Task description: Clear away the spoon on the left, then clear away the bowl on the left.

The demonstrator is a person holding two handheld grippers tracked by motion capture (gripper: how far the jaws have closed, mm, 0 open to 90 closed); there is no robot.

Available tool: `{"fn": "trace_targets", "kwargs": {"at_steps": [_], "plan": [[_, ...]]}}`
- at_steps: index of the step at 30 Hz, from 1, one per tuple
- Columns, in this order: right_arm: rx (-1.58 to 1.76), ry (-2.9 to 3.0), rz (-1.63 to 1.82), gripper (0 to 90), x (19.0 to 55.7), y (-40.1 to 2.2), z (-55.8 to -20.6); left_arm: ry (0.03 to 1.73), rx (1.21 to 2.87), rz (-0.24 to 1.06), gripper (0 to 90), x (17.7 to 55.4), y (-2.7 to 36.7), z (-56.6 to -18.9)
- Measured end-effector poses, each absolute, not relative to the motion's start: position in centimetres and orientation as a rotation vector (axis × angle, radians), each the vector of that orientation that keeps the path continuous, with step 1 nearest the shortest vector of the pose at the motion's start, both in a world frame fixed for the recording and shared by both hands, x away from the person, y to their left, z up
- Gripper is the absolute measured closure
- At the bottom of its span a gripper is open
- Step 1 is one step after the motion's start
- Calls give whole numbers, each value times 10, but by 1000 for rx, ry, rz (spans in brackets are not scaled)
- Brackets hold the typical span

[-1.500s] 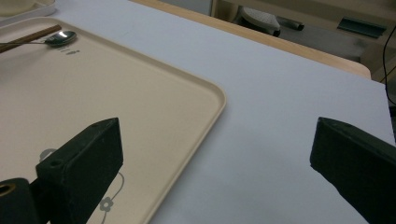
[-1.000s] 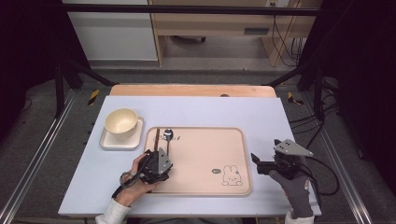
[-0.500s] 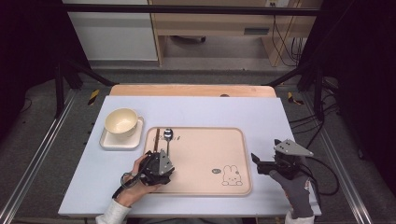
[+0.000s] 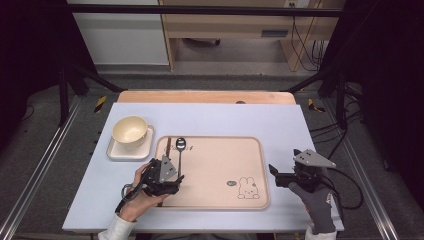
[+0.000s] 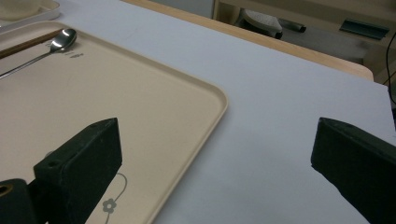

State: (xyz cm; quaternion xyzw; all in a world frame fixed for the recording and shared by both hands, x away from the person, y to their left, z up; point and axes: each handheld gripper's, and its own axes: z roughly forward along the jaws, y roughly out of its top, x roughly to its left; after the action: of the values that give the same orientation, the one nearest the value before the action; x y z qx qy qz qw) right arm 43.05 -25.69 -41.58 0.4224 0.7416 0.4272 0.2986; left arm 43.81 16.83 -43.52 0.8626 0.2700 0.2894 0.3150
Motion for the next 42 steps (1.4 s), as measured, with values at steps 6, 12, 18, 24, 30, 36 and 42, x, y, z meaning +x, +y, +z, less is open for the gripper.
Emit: {"fn": "trace_targets", "kwargs": {"at_steps": [6,12,18,24,30,36,42], "plan": [[1112,1983,1150,9,430,-257,-416,790,2177,760,286,441,185,-428],[1109,1990,1160,7,430,-257,-416,844,2112,761,270,443,202,-421],[1101,2001,1154,14,430,-257,-416,908,2064,789,264,446,215,-417],[1104,1998,1149,16,430,-257,-416,960,1998,798,260,448,226,-413],[1112,1992,1155,18,430,-257,-416,1008,1944,788,253,450,238,-409],[1111,1987,1149,18,431,-257,-416,1060,1888,792,247,454,253,-404],[1112,1988,1143,19,431,-256,-417,1085,1862,792,241,459,261,-399]]}}
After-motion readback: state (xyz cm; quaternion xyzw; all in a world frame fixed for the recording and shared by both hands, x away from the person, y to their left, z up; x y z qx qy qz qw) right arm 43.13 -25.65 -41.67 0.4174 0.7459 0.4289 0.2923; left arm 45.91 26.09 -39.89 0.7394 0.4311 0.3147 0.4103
